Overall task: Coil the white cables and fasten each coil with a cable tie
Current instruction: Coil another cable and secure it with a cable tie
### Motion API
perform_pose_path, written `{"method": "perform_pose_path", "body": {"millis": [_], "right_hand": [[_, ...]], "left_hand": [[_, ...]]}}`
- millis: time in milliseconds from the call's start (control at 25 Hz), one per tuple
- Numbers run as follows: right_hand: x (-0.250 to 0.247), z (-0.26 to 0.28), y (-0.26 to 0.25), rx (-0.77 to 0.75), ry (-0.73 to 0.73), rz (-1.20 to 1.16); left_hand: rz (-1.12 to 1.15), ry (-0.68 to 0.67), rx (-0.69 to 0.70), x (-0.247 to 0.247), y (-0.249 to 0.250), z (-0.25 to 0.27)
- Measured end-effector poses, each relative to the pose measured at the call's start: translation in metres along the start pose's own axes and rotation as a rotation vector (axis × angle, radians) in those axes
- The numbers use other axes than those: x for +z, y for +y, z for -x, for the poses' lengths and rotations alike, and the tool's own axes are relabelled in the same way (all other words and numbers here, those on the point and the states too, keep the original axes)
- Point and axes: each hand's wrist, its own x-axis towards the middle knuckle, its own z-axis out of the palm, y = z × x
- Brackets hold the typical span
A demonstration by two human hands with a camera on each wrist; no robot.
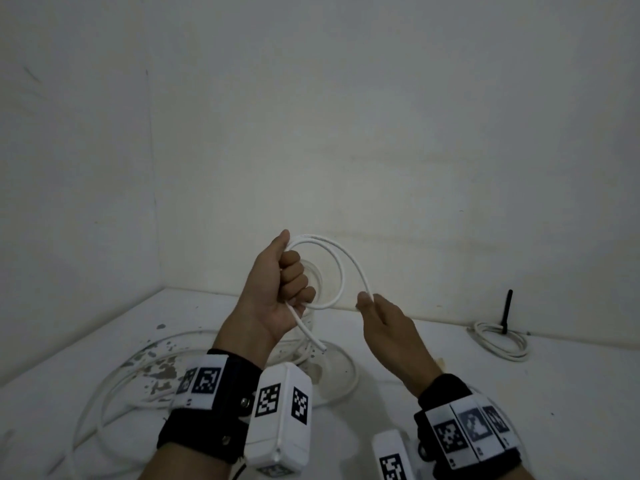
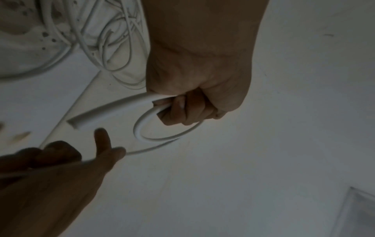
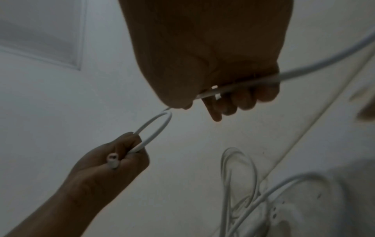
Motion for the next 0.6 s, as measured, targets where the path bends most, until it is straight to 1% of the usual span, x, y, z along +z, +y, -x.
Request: {"method": "perform_pose_path", "body": {"millis": [40,120,280,320,360,400,480,560,600], "right_hand": [[-0.003,0.000,0.001,-0.030,-0.008,-0.012],[-0.009,-0.001,0.000,-0.069,0.040,-0.061],[-0.010,-0.002,-0.001,-0.100,0.266,-0.353],[-0.010,-0.003,-0.003,-0.094,0.301,-0.404],[-0.011,-0.003,-0.005,-0.077,0.302,-0.419],[-0.012,-0.003,-0.007,-0.044,0.270,-0.431],[-0.014,-0.003,-0.012,0.055,0.148,-0.490],[-0.009,-0.002,-0.017,0.127,-0.002,-0.570],[-0.005,-0.001,-0.020,0.146,-0.044,-0.623]], "left_hand": [[-0.009,0.014,-0.007,-0.002,0.001,0.000],[-0.023,0.029,-0.032,-0.005,0.002,-0.001],[-0.079,0.002,-0.055,-0.001,-0.008,-0.001],[-0.080,-0.011,-0.057,0.001,-0.010,-0.001],[-0.068,-0.025,-0.060,0.002,-0.010,0.000],[-0.053,-0.032,-0.060,0.002,-0.010,0.000],[-0.050,-0.025,-0.050,0.002,-0.010,0.000],[-0.101,-0.006,-0.034,0.007,-0.016,0.001],[-0.148,0.002,-0.028,0.011,-0.023,0.002]]}}
